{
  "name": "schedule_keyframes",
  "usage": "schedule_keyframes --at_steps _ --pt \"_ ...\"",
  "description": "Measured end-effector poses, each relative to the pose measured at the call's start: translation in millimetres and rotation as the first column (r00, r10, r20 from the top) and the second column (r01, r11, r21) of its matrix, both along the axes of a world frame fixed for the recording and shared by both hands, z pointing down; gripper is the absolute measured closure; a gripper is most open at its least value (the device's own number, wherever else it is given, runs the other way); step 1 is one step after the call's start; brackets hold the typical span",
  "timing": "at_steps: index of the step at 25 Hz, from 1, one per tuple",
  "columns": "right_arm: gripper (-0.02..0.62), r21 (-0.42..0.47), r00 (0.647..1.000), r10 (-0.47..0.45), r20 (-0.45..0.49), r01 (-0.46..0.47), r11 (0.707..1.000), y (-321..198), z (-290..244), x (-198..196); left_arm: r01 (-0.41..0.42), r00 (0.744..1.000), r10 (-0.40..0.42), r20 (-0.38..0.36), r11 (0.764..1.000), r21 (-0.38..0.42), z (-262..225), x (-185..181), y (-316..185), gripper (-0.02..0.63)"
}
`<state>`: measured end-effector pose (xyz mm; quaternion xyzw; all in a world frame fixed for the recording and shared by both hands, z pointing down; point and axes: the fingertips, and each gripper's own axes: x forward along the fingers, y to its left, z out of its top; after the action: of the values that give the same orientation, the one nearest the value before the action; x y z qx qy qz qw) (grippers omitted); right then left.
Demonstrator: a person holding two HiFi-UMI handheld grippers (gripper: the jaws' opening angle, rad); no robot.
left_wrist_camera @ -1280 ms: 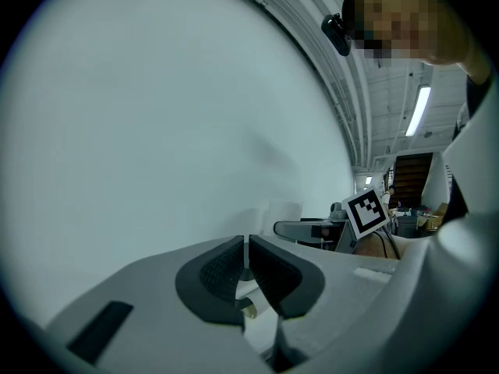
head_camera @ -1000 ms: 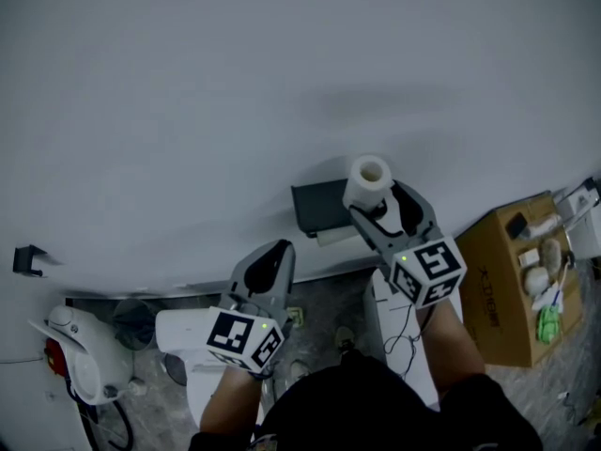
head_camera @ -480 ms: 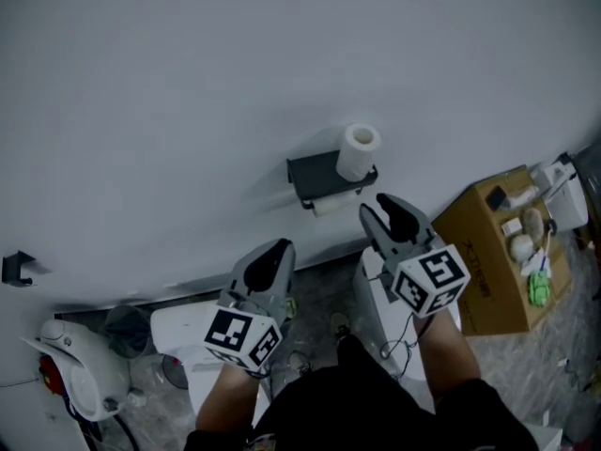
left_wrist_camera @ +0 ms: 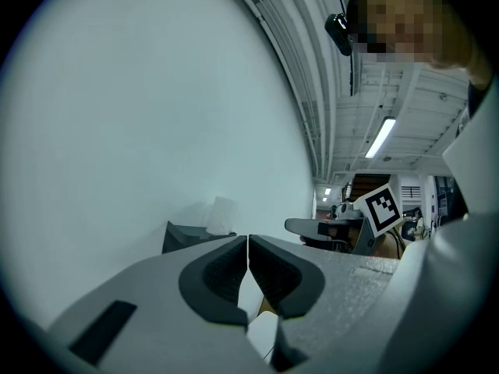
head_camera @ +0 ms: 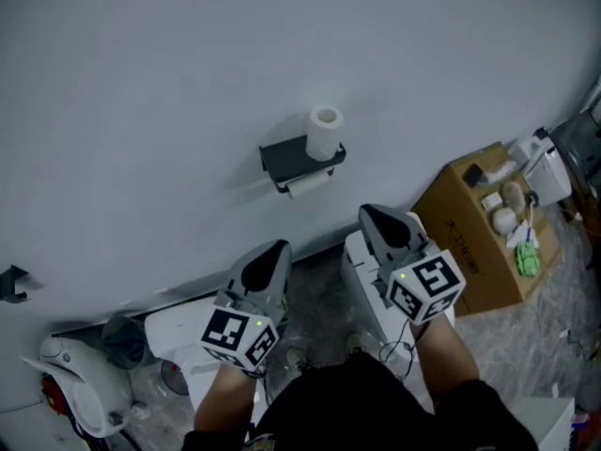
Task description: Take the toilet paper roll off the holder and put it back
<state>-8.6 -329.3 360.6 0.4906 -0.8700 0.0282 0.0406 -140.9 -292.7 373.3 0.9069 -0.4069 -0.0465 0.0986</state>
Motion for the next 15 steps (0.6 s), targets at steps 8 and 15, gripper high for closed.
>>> schedule_keyframes --at_steps 8,15 --pt "0.597 0.005 0.995 -0.097 0.027 0.097 0.995 33 -2 40 0.019 0.999 -0.019 0.039 1.0 -0.002 -6 69 27 0.6" --pt "0.597 -0.009 0.98 -0.18 0.089 0.182 0.983 62 12 108 0.097 0.992 -0.096 0.086 0.995 -0.017 -2 141 60 0.601"
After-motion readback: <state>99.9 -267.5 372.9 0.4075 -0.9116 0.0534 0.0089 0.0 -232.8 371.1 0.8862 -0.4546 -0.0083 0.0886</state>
